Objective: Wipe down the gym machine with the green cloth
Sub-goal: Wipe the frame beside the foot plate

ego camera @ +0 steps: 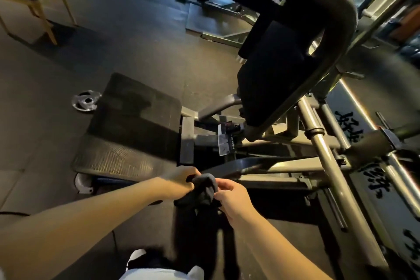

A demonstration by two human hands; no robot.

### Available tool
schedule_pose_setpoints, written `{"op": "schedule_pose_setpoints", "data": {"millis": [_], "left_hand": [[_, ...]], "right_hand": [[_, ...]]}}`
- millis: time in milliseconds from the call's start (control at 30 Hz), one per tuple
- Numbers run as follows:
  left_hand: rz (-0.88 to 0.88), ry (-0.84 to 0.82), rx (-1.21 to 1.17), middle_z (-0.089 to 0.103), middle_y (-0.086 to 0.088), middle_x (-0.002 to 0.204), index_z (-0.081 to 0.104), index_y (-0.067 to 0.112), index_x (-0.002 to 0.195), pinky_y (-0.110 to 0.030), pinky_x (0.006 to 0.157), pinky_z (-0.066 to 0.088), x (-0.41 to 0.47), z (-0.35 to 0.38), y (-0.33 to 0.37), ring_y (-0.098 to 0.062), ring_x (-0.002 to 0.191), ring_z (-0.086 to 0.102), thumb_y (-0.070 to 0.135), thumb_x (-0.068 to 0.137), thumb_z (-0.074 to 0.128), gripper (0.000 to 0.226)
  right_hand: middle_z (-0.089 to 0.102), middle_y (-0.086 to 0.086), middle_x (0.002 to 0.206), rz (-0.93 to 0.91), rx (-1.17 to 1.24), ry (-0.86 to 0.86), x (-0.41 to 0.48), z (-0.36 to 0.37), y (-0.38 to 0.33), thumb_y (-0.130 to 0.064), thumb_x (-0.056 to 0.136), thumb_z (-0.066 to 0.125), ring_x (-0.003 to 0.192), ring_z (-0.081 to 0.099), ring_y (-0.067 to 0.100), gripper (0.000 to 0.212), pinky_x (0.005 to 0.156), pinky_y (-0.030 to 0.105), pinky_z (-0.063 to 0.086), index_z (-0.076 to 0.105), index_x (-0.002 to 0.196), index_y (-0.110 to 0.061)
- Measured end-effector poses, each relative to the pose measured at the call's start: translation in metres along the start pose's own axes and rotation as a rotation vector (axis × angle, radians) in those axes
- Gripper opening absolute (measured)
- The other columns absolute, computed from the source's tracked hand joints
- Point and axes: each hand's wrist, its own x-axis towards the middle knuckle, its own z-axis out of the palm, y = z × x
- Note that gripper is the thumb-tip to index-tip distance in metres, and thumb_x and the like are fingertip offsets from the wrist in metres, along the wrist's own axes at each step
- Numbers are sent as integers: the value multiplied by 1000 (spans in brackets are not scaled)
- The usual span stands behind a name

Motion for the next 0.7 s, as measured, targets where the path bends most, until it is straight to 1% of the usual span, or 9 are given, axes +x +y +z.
{"op": "schedule_pose_setpoints", "data": {"millis": [33,100,133,233,300,400,533,633,700], "left_hand": [[24,3,51,60,5,114,58,37,115,-25,97,52,2,-2,-8,-10,105,62,12,99,56,30],[47,-16,68,57,3,112,60,22,121,-16,92,46,3,-5,-15,-16,107,61,10,100,55,25],[41,-39,44,55,4,109,59,19,121,-15,91,46,2,-7,-22,-18,107,61,11,101,55,23],[28,-104,12,58,8,105,54,34,112,-29,91,55,-1,-10,-36,-13,98,63,23,96,64,22],[8,-152,-5,60,7,106,54,36,111,-34,90,57,-2,-9,-42,-12,95,63,31,90,72,28],[13,-135,41,63,6,103,61,29,111,-31,87,56,-2,-8,-45,-15,94,64,34,91,71,23],[4,-108,51,59,8,102,64,24,117,-26,84,51,-5,-11,-58,-11,94,61,33,95,68,25],[-42,-133,36,64,6,100,64,27,110,-28,82,54,-6,-14,-68,-13,91,64,37,91,72,23],[-39,-133,40,66,3,102,63,27,107,-35,88,57,-8,-20,-76,-15,92,66,38,90,72,22]], "right_hand": [[78,3,99,1,-12,26,1,5,0,9,85,58,104,71,24,40,95,46,58,77,106,-19],[78,2,96,4,-37,61,1,9,2,11,85,57,102,72,22,39,94,42,59,78,102,-17],[78,2,95,8,-47,72,3,13,2,11,85,57,101,72,22,39,93,40,59,78,100,-17],[77,3,96,38,-89,99,7,25,2,7,86,60,101,70,22,35,93,40,59,79,98,-20],[76,4,97,52,-113,109,8,32,2,4,89,61,100,70,22,31,92,40,59,78,99,-20],[73,1,102,30,-184,86,9,39,1,2,90,60,101,67,18,29,83,28,58,75,106,-19],[69,-6,114,-33,-351,-48,10,55,1,-1,86,67,104,63,7,47,73,12,49,66,126,-24],[72,-14,104,-94,-432,-162,8,68,-2,-14,85,77,96,67,1,39,72,10,51,69,116,-35],[73,-14,101,-107,-509,-184,9,77,-4,-21,88,77,95,68,0,31,79,15,53,69,109,-42]]}}
